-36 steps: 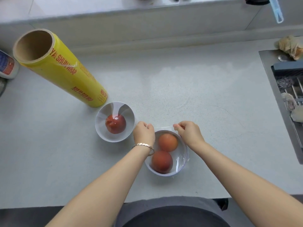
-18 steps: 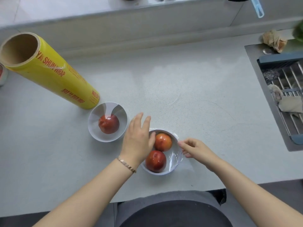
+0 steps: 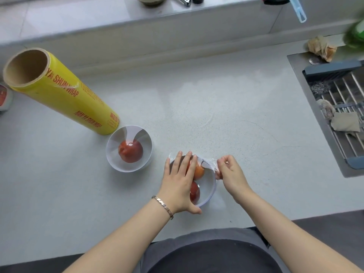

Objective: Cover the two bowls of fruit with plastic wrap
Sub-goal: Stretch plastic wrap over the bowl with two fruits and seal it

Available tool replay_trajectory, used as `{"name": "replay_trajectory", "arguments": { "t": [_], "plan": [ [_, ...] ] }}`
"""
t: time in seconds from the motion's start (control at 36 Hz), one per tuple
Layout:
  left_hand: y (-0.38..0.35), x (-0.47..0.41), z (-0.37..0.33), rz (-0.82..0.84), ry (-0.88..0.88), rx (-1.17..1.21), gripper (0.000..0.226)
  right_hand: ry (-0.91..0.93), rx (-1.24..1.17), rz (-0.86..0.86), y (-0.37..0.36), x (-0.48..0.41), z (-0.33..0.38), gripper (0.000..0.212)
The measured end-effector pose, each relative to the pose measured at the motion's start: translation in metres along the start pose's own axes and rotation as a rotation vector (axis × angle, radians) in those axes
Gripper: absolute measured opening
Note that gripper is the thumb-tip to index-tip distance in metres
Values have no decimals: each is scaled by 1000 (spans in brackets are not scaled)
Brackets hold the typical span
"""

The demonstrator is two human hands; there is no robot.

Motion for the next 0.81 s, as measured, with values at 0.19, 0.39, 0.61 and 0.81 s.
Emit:
{"name": "replay_trajectory", "arguments": {
  "t": [0.19, 0.39, 0.61, 0.81],
  "plan": [
    [2, 0, -2, -4, 50, 39, 135, 121, 112, -169, -6, -8, -11, 26],
    [5, 1, -3, -27, 61, 50, 135, 12, 155, -238, -4, -27, -25, 25],
    [-2, 3, -5, -36, 283, 125, 135, -124, 278, -150, 0, -45, -15, 37],
    [-1, 2, -10, -28, 524, 326, 135, -349, 25, 219, 2, -19, -17, 38]
  ]
}}
Point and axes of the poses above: each hand's wrist, its own x-axis away from the middle knuckle, its own y-axis out of the back of the hand, z = x × y, the point moved 2 cm from there along -x, towards the middle knuckle, and after that the axes turned 14 degrees about -x, right-handed, at the moved point
